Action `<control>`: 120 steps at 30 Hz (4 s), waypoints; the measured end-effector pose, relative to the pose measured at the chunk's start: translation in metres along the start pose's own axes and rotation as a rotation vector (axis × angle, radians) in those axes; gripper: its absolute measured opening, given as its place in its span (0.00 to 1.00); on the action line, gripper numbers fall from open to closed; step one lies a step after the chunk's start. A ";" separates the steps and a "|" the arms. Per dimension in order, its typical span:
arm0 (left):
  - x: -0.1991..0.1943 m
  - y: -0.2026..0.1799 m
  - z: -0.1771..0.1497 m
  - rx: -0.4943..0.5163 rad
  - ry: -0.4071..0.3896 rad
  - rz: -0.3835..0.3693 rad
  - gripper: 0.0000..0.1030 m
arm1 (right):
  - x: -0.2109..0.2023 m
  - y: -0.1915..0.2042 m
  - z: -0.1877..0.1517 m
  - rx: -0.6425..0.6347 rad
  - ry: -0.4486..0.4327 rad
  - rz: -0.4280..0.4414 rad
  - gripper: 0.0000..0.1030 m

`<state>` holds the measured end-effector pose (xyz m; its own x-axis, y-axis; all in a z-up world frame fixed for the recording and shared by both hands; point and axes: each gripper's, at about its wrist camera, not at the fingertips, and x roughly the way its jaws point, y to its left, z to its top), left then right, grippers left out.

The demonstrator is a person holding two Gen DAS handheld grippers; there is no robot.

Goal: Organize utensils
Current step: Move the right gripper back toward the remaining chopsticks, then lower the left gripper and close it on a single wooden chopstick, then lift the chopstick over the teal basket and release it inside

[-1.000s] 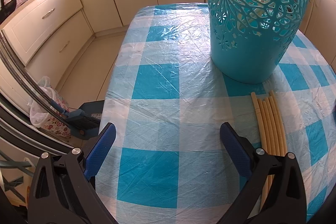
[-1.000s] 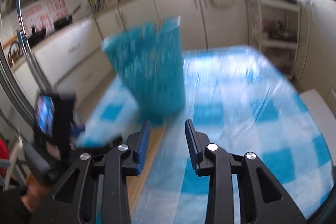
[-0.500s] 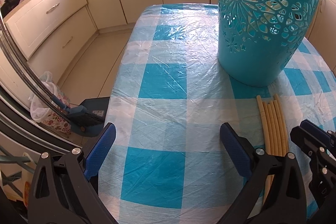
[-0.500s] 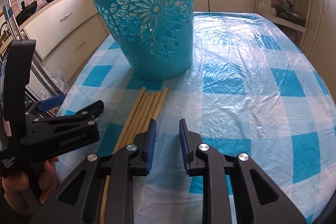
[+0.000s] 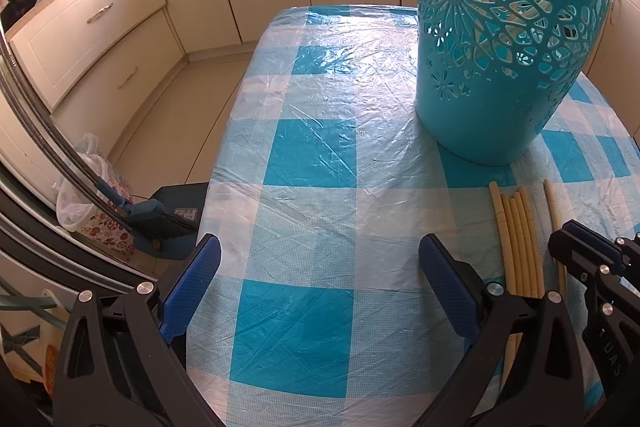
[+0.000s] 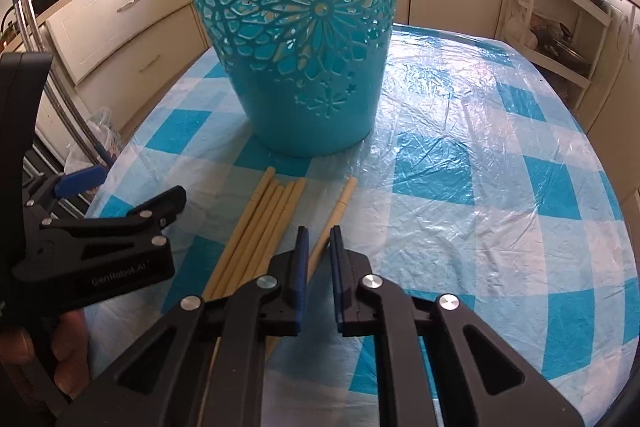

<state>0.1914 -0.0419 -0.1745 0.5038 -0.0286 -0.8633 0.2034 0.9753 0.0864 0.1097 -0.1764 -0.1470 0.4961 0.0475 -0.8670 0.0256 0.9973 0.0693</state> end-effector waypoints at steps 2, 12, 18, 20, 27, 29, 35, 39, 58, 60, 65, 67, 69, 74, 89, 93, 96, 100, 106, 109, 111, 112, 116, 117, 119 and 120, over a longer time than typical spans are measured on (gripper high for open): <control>-0.001 0.000 0.000 0.006 -0.001 -0.017 0.93 | -0.003 0.000 -0.003 -0.037 0.009 0.008 0.11; -0.001 -0.016 0.001 0.010 0.054 -0.187 0.93 | -0.014 -0.017 -0.019 0.003 -0.004 0.080 0.11; -0.010 -0.033 0.001 0.047 0.032 -0.187 0.93 | -0.016 -0.020 -0.019 0.023 -0.016 0.108 0.11; -0.006 -0.037 0.000 0.061 0.042 -0.172 0.93 | -0.017 -0.023 -0.019 0.026 -0.017 0.114 0.11; -0.004 -0.043 -0.001 0.074 0.039 -0.155 0.93 | -0.018 -0.029 -0.018 0.034 -0.017 0.130 0.11; -0.001 -0.046 0.000 0.088 0.053 -0.148 0.92 | -0.018 -0.029 -0.018 0.036 -0.017 0.133 0.11; -0.002 -0.042 0.001 0.061 0.064 -0.150 0.87 | -0.015 -0.030 -0.014 0.028 -0.012 0.118 0.11; -0.001 -0.041 0.008 0.071 0.059 -0.161 0.69 | -0.010 -0.028 -0.006 0.020 -0.004 0.100 0.11; -0.015 -0.060 0.000 0.148 0.077 -0.218 0.17 | -0.011 -0.046 -0.004 0.079 -0.014 0.182 0.17; -0.016 -0.060 -0.002 0.144 0.074 -0.218 0.17 | -0.011 -0.043 -0.005 0.074 -0.015 0.184 0.19; -0.016 -0.060 -0.003 0.131 0.069 -0.219 0.17 | -0.010 -0.040 -0.004 0.072 -0.017 0.187 0.21; -0.016 -0.060 -0.004 0.137 0.062 -0.220 0.16 | -0.010 -0.041 -0.005 0.078 -0.018 0.193 0.21; -0.017 -0.060 -0.006 0.136 0.053 -0.239 0.08 | -0.010 -0.042 -0.005 0.083 -0.018 0.197 0.21; -0.019 -0.057 -0.009 0.118 0.047 -0.267 0.05 | -0.011 -0.046 -0.005 0.092 -0.019 0.205 0.21; -0.082 0.012 0.029 -0.058 -0.075 -0.411 0.05 | -0.013 -0.049 -0.006 0.107 -0.020 0.222 0.22; -0.124 0.026 0.059 -0.080 -0.186 -0.429 0.05 | -0.013 -0.048 -0.006 0.097 -0.020 0.222 0.25; -0.152 0.030 0.082 -0.085 -0.268 -0.438 0.05 | -0.013 -0.045 -0.006 0.086 -0.021 0.220 0.27; -0.179 0.025 0.117 -0.089 -0.380 -0.438 0.05 | -0.013 -0.043 -0.006 0.076 -0.021 0.218 0.29; -0.199 0.008 0.164 -0.136 -0.549 -0.408 0.05 | -0.012 -0.044 -0.005 0.079 -0.020 0.229 0.30; -0.197 0.001 0.188 -0.177 -0.611 -0.390 0.05 | -0.012 -0.047 -0.006 0.090 -0.020 0.242 0.30; -0.189 -0.005 0.205 -0.206 -0.630 -0.377 0.05 | -0.012 -0.051 -0.006 0.103 -0.020 0.255 0.30; -0.185 -0.006 0.209 -0.219 -0.634 -0.373 0.05 | -0.013 -0.052 -0.006 0.108 -0.019 0.260 0.30; -0.159 -0.017 0.226 -0.253 -0.634 -0.350 0.05 | -0.013 -0.053 -0.006 0.110 -0.020 0.262 0.30; -0.152 -0.019 0.226 -0.258 -0.627 -0.348 0.05 | -0.013 -0.053 -0.006 0.111 -0.020 0.262 0.30; -0.136 -0.021 0.224 -0.267 -0.611 -0.344 0.05 | -0.013 -0.053 -0.006 0.114 -0.020 0.265 0.31; -0.130 -0.021 0.221 -0.270 -0.603 -0.344 0.05 | -0.013 -0.053 -0.006 0.115 -0.020 0.266 0.31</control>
<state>0.3069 -0.1074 0.0456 0.8383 -0.3812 -0.3898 0.2582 0.9073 -0.3319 0.0966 -0.2293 -0.1419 0.5153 0.3042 -0.8012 -0.0100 0.9370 0.3492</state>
